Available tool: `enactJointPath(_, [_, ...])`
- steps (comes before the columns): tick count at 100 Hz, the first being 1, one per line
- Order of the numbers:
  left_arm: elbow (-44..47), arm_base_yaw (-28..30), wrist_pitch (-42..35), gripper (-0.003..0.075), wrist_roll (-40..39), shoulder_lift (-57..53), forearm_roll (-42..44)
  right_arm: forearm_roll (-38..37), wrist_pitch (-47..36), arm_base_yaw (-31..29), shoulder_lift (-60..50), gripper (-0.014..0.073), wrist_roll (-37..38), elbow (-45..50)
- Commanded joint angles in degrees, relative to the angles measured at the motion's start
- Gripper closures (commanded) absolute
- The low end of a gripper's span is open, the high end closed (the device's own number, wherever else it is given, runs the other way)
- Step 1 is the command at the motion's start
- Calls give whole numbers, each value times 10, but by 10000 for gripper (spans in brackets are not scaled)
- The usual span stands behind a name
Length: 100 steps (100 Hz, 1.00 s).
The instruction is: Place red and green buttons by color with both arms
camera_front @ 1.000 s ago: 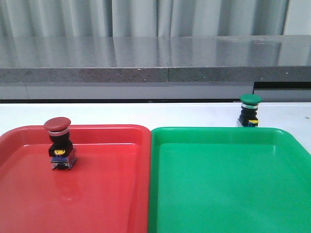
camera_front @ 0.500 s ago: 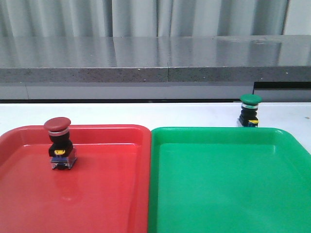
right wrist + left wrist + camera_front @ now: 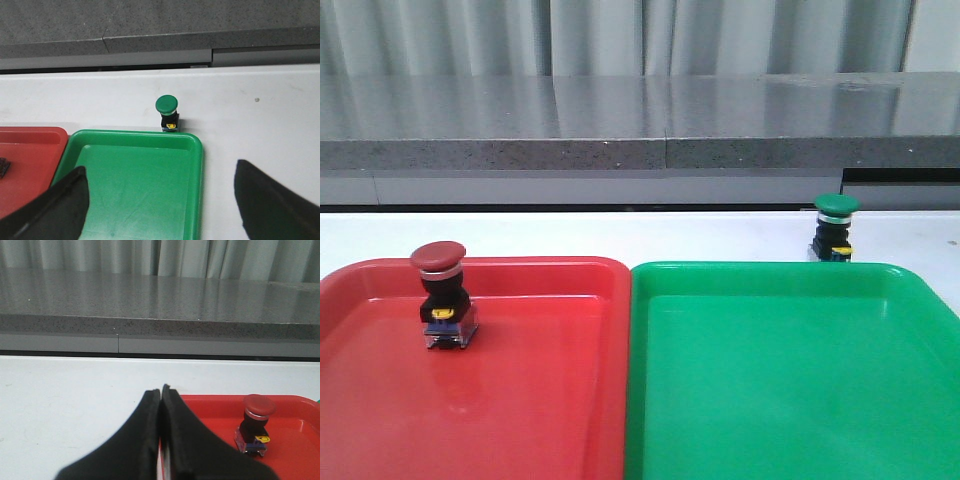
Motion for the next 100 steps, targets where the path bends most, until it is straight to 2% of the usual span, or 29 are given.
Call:
enactJointPath(1, [23,2,-46,739,-4,-17,0,5,-56,2,16,-31,-6,-25])
enactJointPath(22, [23,2,-46,739,-4,-17,0,5,-53,2,112,-31,-14,-84])
enactJointPath(49, [23,2,-46,739,-4,-17,0,5,-59,3,297,-31,-26,-182])
enactJointPath(74, [23,2,-46,739,-4,-17,0,5,-53,27,454,-31,-39,-269])
enactJointPath(100, [23,2,-46,739,-4,-17,0,5,-49,34,567,-31,-39,-336])
